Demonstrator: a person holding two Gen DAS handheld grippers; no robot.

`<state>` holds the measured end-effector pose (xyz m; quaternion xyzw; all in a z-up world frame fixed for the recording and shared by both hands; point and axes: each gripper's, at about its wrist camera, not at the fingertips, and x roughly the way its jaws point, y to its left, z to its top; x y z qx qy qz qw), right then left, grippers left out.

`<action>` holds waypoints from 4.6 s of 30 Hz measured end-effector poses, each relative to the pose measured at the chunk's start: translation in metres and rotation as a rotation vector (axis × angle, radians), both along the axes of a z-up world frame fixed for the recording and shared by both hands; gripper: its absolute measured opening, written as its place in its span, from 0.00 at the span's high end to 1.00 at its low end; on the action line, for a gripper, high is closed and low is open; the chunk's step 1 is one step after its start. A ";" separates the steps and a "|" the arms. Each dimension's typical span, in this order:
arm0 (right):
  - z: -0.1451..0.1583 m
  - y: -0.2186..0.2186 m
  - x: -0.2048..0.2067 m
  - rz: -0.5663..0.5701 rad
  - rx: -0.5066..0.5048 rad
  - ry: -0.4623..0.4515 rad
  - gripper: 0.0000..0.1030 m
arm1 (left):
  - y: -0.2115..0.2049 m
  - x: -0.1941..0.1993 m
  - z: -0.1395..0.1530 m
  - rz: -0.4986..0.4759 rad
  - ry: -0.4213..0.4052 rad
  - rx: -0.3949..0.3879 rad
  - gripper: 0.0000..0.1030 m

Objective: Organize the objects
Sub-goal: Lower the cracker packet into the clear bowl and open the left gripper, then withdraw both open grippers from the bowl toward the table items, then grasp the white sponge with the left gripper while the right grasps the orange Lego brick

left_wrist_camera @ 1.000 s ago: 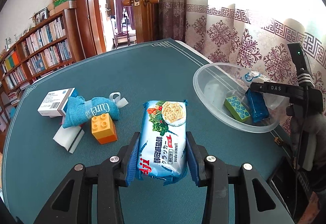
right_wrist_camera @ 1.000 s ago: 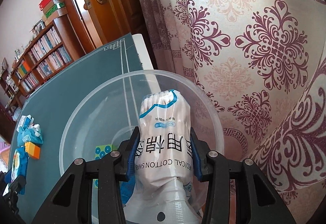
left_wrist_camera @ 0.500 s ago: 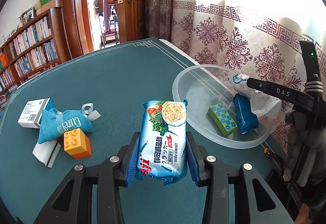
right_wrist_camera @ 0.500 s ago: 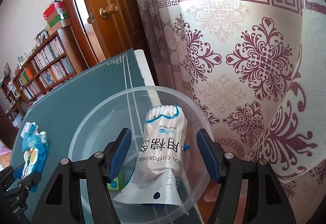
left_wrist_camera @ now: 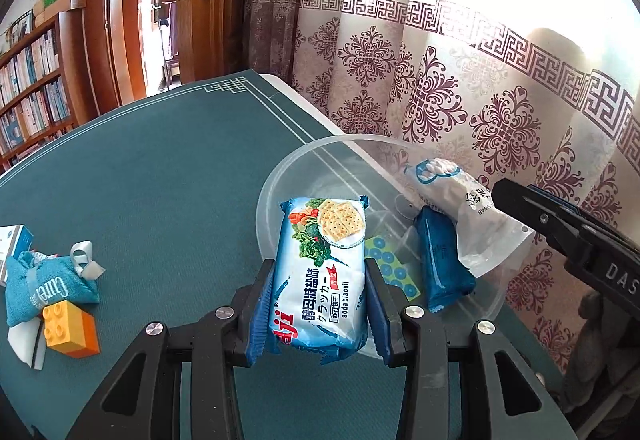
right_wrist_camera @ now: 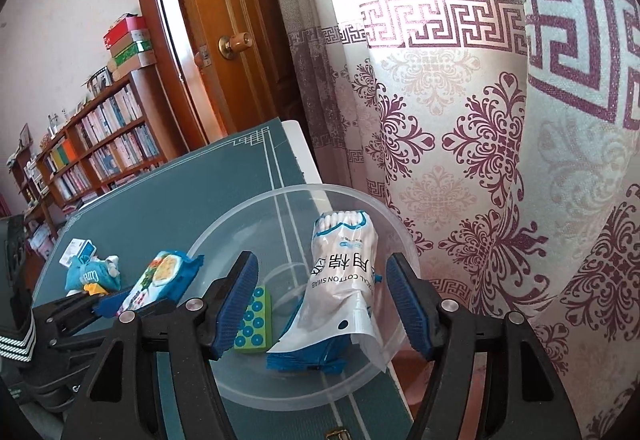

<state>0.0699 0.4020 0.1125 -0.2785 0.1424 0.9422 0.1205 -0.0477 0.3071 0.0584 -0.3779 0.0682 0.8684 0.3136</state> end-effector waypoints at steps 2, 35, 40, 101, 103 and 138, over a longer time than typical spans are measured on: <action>0.003 -0.003 0.005 0.005 0.000 0.008 0.34 | 0.006 -0.004 -0.003 -0.003 -0.011 0.008 0.57; 0.017 -0.065 0.013 0.124 0.009 -0.015 0.34 | -0.062 0.006 0.004 0.161 0.092 -0.008 0.06; 0.013 -0.084 0.006 0.158 0.006 -0.030 0.34 | -0.082 0.007 0.003 0.217 0.102 -0.033 0.06; -0.063 -0.215 -0.051 0.362 -0.122 -0.200 0.34 | -0.225 -0.061 -0.045 0.397 -0.014 -0.102 0.41; -0.063 -0.218 -0.052 0.365 -0.117 -0.199 0.34 | -0.227 -0.059 -0.044 0.388 -0.013 -0.089 0.45; -0.076 -0.283 -0.137 0.452 0.036 -0.223 0.68 | -0.275 -0.046 -0.020 0.550 0.045 -0.003 0.47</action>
